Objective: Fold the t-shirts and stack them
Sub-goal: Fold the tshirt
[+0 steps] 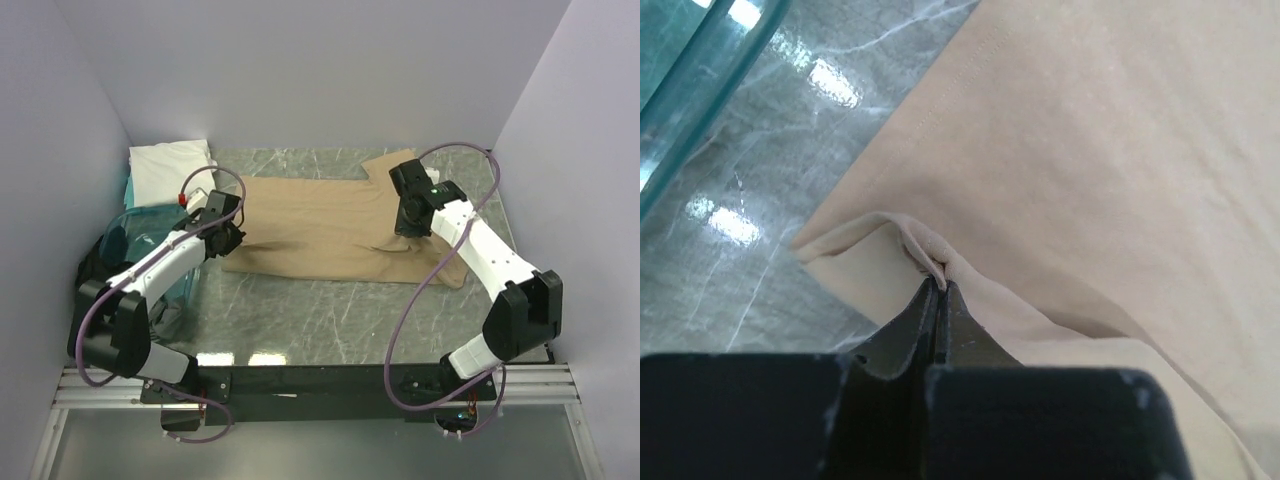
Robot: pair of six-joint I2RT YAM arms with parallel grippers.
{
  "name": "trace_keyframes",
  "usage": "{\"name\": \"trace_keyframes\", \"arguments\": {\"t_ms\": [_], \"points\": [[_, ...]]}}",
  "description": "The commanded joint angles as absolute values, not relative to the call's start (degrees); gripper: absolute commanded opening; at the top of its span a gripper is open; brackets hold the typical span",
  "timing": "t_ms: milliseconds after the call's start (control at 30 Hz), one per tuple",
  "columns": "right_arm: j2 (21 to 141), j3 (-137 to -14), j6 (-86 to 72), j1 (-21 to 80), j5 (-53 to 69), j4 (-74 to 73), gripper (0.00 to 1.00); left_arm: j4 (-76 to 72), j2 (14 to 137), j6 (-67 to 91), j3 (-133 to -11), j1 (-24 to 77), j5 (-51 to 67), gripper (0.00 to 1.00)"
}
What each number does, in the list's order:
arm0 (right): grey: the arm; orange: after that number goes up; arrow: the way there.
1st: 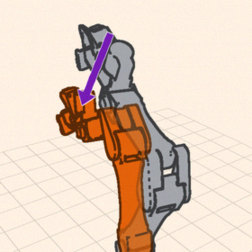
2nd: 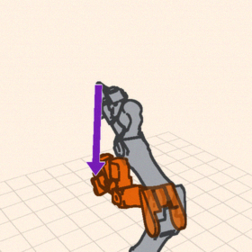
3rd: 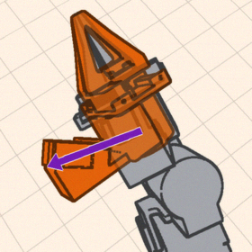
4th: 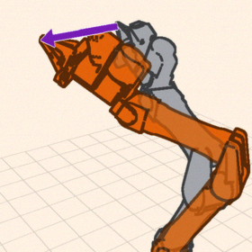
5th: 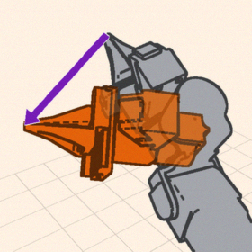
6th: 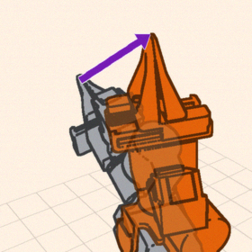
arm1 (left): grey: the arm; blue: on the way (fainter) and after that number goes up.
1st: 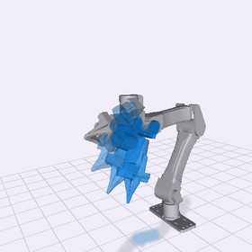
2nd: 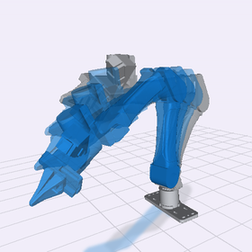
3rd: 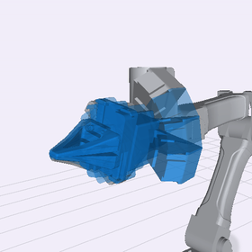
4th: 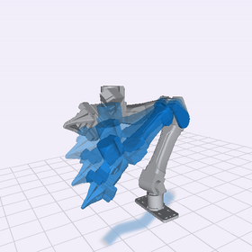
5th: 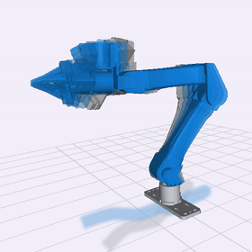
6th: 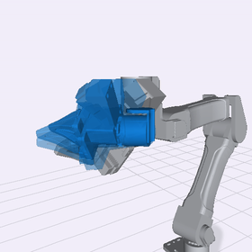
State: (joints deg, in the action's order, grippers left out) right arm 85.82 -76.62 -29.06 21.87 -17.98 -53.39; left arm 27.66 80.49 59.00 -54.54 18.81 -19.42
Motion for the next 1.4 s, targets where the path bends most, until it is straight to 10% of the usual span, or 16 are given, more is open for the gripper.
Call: {"name": "trace_keyframes", "arguments": {"t_ms": [0,533,633,767,833,1367], "points": [[88.14,-80.06,-27.6,20.92,-19.16,-51.59,0.0,27.95,82.61,57.21,-57.74,17.93,-21.18,0.01],[107.22,-93.16,-27.07,17.67,-16.53,-49.84,0.04,26.81,91.58,57.48,-61.96,15.03,-22.76,0.15],[110.73,-96.49,-26.72,17.4,-15.03,-48.78,0.21,27.77,92.19,56.51,-64.5,14.77,-23.02,0.33],[111.72,-100.02,-26.98,17.49,-15.73,-48.87,0.52,27.69,90.1,55.37,-65.66,14.85,-21.45,0.91],[109.96,-98.88,-27.07,17.4,-16.34,-47.82,0.74,25.68,87.47,54.67,-64.69,15.12,-19.34,0.99],[96.32,-67.15,-24.43,17.4,1.67,-26.64,0.84,19.95,88.5,53.61,-57.13,23.47,-12.13,0.99]]}}
